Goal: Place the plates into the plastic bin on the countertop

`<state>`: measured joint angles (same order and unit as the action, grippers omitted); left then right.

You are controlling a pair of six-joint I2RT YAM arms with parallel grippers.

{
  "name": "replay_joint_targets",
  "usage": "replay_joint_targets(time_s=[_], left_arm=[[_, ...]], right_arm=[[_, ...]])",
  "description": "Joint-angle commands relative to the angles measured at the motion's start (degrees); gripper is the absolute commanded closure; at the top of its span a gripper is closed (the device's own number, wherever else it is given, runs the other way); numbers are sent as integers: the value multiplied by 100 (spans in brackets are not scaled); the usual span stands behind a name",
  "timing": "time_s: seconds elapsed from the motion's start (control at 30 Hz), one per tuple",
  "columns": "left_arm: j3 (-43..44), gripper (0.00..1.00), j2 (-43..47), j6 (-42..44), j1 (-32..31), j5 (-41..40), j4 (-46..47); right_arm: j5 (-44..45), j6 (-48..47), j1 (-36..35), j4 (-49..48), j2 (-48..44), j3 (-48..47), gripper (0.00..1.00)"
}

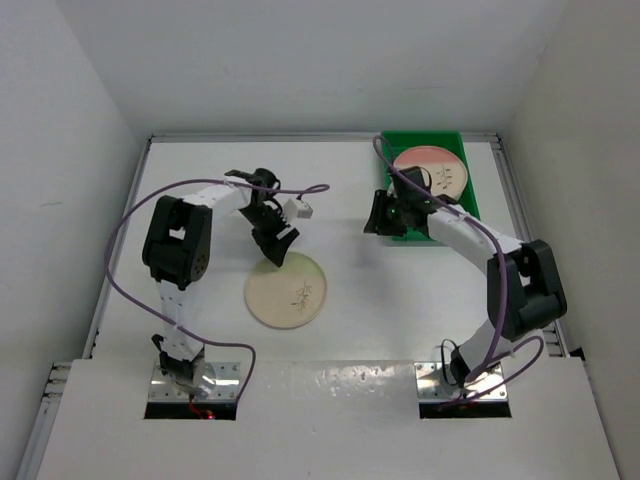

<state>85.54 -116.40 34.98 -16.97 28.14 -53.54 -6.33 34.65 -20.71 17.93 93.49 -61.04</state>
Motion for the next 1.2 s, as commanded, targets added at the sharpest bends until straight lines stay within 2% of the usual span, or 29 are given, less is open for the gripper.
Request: replay_joint_targets(time_s=[0.0, 0.1, 0.2, 0.23, 0.3, 0.33, 0.37, 0.47, 0.53, 0.63, 0.77, 0.9, 0.93, 1.0, 1.03, 1.07, 1.17], left_arm=[[-265, 26, -76, 27, -78, -658, 255], [-537, 35, -137, -96, -227, -1185, 475], [-749, 53, -269, -210, -289, -1486, 660], [-749, 73, -269, -211, -289, -1487, 660], [-749, 97, -340, -281, -289, -1487, 660], [-688, 100, -340, -368, -289, -1322, 660], [-574, 100, -270, -369, -220, -1181, 660], [-346, 100, 151, -238, -17, -425, 564], [-91, 100, 432, -37, 44, -143, 371], [217, 100, 855, 166, 97, 235, 196], [437, 100, 856, 167, 98, 587, -7], [437, 100, 803, 97, 98, 710, -7], [437, 100, 803, 97, 98, 710, -7], [437, 100, 803, 44, 98, 658, 45], [437, 100, 803, 44, 98, 597, 45], [437, 100, 803, 44, 98, 518, 45], [516, 100, 803, -35, 150, 395, 97]], right_arm=[[35, -214, -21, -97, -217, 276, 60], [35, -257, -108, -159, -331, 390, 59], [-44, -494, -257, -263, -306, 452, 53], [-331, -643, -276, -308, -305, 461, 50], [-910, -889, -302, -404, -191, 479, 37], [-1166, -908, -302, -614, -130, 505, 32], [-1856, -960, -293, -668, 36, 470, 27], [-2685, -1057, -363, -756, 599, 189, 22], [-2864, -1136, -513, -878, 1011, 5, 19], [-3382, -996, -583, -1535, 1415, -101, 18], [-3753, -662, -714, -1749, 1891, -346, 19], [-3841, -644, -856, -1741, 2418, -610, 31], [-3902, -601, -856, -1732, 2480, -620, 51], [-4034, -452, -873, -2030, 2508, -472, 73], [-4078, -320, -873, -2135, 2481, -410, 95], [-4078, -241, -821, -2284, 2324, -357, 100], [-4113, -48, -751, -2408, 1981, -242, 100]])
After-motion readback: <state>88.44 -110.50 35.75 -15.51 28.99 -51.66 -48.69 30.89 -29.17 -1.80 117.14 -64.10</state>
